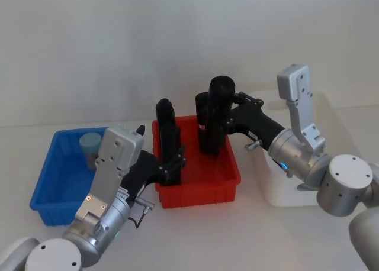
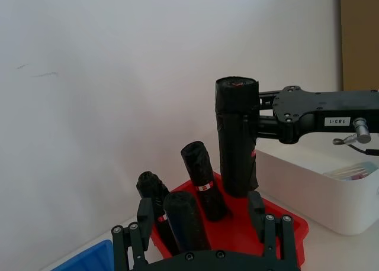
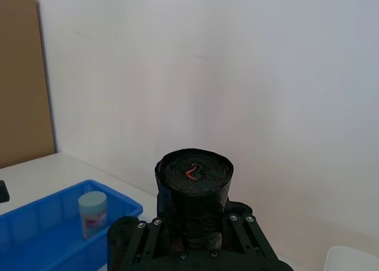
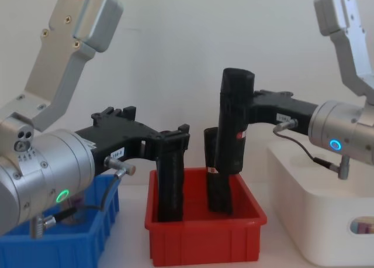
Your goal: Pick the cotton swabs from the blue box and place them into the white box.
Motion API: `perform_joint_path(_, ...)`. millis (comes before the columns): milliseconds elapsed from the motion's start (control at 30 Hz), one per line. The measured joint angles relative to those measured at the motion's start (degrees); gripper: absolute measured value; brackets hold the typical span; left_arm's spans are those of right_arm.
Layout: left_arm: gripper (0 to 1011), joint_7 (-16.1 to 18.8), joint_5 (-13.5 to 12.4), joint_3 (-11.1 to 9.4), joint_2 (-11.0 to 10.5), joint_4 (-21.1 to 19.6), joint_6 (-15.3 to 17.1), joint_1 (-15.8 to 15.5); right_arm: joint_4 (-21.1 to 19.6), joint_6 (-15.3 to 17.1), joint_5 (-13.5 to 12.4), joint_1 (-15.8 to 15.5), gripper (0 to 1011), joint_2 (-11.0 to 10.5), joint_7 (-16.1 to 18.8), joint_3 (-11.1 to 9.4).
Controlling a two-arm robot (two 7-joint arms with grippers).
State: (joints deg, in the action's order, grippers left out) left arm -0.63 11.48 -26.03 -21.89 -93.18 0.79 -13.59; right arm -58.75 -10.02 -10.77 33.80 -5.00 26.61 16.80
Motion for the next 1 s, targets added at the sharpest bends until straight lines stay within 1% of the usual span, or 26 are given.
perform_joint_path(33, 1004, 0.0, 0.0, 0.0, 0.0, 0.0, 0.0, 0.0, -2.14, 0.48, -0.24, -0.86, 440, -0.37, -0.71, -0.14)
perform_joint_path(100, 1004, 0.0, 0.0, 0.0, 0.0, 0.0, 0.0, 0.0, -3.64, 0.92, -0.38, -1.46, 439, -0.63, -1.38, -0.24)
perform_joint_path(133, 1004, 0.0, 0.0, 0.0, 0.0, 0.0, 0.0, 0.0, -5.68, 1.4, -0.45, -2.27, 439, -1.01, -2.17, -0.39)
perform_joint_path(200, 1003, 0.0, 0.0, 0.0, 0.0, 0.0, 0.0, 0.0, -8.15, 2.34, -0.5, -3.29, 439, -1.52, -3.54, -0.58)
perform_joint_path(333, 1004, 0.0, 0.0, 0.0, 0.0, 0.0, 0.0, 0.0, -11.67, 3.63, -0.51, -4.76, 439, -2.31, -5.5, -0.96)
perform_joint_path(367, 1004, 0.0, 0.0, 0.0, 0.0, 0.0, 0.0, 0.0, -13.13, 4.31, -0.5, -5.35, 439, -2.68, -6.42, -1.17)
perform_joint_path(567, 1004, 0.0, 0.0, 0.0, 0.0, 0.0, 0.0, 0.0, -17.68, 6.95, -0.43, -7.43, 440, -4.09, -9.92, -2.07)
perform_joint_path(767, 1004, 0.0, 0.0, 0.0, 0.0, 0.0, 0.0, 0.0, -22.41, 10.61, -0.37, -9.94, 440, -6.08, -14.44, -3.48)
perform_joint_path(1000, 1004, 0.01, 0.0, 0.0, 0.0, 0.0, 0.0, 0.0, -26.03, 14.22, -0.8, -12.38, 439, -8.2, -18.35, -5.2)
